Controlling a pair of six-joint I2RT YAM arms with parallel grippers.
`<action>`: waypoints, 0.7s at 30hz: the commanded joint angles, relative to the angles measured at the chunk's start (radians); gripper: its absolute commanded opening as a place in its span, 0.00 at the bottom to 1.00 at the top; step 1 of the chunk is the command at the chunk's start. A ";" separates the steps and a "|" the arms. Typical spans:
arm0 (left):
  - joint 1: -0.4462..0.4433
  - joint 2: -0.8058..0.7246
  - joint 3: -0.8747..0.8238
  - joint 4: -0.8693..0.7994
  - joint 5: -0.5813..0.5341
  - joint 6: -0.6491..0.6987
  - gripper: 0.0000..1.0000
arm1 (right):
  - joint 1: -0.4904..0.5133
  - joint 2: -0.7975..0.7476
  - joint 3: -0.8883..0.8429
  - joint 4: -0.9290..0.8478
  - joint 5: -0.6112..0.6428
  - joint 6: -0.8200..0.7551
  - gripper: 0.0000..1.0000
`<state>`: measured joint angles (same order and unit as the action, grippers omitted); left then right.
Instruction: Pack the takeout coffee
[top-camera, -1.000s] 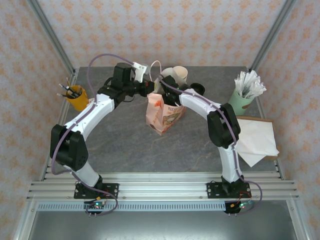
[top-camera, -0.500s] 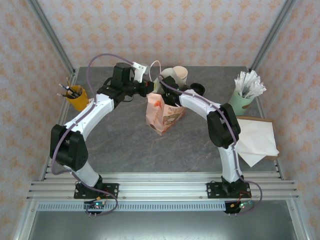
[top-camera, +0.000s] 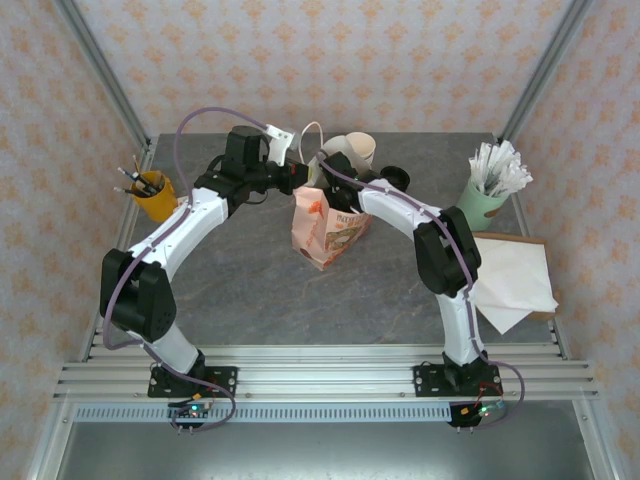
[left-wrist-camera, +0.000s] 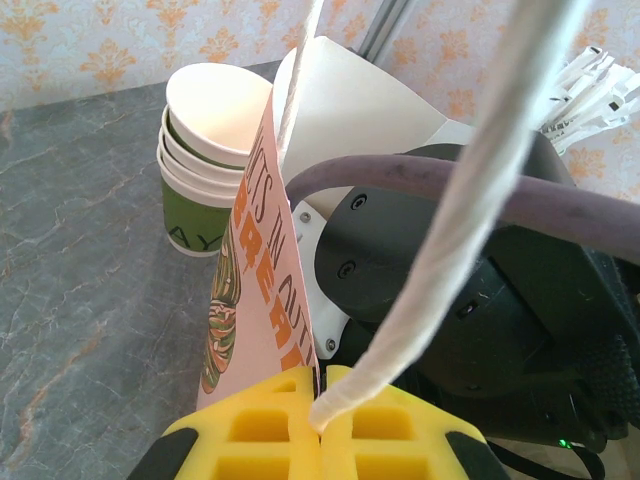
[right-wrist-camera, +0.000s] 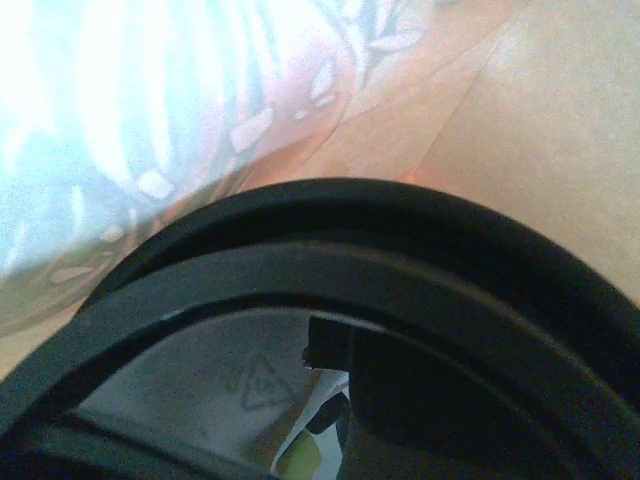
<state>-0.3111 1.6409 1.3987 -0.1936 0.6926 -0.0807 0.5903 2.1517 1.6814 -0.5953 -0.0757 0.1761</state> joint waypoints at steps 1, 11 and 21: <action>0.016 -0.007 -0.011 0.026 -0.012 0.049 0.00 | 0.049 0.484 -0.266 -0.290 -0.273 0.055 0.22; 0.020 -0.015 -0.001 0.004 -0.006 0.084 0.00 | 0.052 0.435 -0.241 -0.279 -0.251 0.048 0.21; 0.033 -0.049 -0.052 0.045 0.008 0.071 0.00 | 0.045 0.175 -0.253 -0.385 -0.194 0.020 0.21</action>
<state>-0.2871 1.6268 1.3808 -0.1646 0.7006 -0.0326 0.5957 2.1532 1.6520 -0.4419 -0.1181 0.1909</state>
